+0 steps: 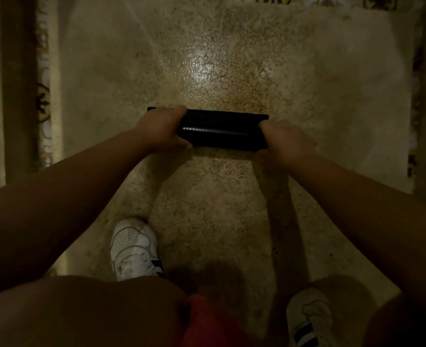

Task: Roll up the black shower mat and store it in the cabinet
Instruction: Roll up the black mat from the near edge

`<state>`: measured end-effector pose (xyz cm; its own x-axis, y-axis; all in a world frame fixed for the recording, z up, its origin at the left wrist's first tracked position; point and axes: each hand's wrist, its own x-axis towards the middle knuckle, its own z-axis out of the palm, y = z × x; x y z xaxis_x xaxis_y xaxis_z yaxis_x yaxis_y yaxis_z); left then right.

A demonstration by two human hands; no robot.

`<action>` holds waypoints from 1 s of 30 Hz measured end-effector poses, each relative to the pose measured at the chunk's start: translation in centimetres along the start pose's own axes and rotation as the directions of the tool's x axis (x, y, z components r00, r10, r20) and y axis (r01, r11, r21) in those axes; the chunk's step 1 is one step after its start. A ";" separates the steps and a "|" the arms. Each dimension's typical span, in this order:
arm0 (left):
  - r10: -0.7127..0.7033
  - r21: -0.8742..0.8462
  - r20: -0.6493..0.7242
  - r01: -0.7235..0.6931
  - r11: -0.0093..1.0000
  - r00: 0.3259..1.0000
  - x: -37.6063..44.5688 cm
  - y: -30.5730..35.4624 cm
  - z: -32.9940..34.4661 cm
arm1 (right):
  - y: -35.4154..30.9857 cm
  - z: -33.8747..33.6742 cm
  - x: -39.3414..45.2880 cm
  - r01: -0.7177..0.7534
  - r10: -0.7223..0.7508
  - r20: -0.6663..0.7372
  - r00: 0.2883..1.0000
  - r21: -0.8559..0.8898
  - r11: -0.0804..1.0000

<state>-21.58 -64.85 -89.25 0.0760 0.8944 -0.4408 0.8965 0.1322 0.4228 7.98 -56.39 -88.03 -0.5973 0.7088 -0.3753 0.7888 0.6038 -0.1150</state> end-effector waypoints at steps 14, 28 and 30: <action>0.089 0.163 -0.138 -0.066 0.984 0.986 -0.2 -0.6 -1.4 | 1.6 -0.2 0.9 -0.055 0.047 0.034 0.998 0.336 0.940; 0.121 0.201 -0.208 -0.079 0.977 0.971 -0.6 -1.6 -0.9 | 1.2 1.1 1.4 0.013 0.014 -0.154 0.988 0.170 0.985; 0.121 0.301 -0.271 -0.036 0.953 0.955 -1.6 -2.5 -0.4 | 1.5 0.3 2.0 -0.006 0.035 -0.107 0.994 0.256 0.967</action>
<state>-24.16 -66.46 -89.30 0.0629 0.9859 -0.1550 0.9829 -0.0343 0.1807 8.00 -54.16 -89.27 -0.5814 0.7644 -0.2786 0.8035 0.4856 -0.3444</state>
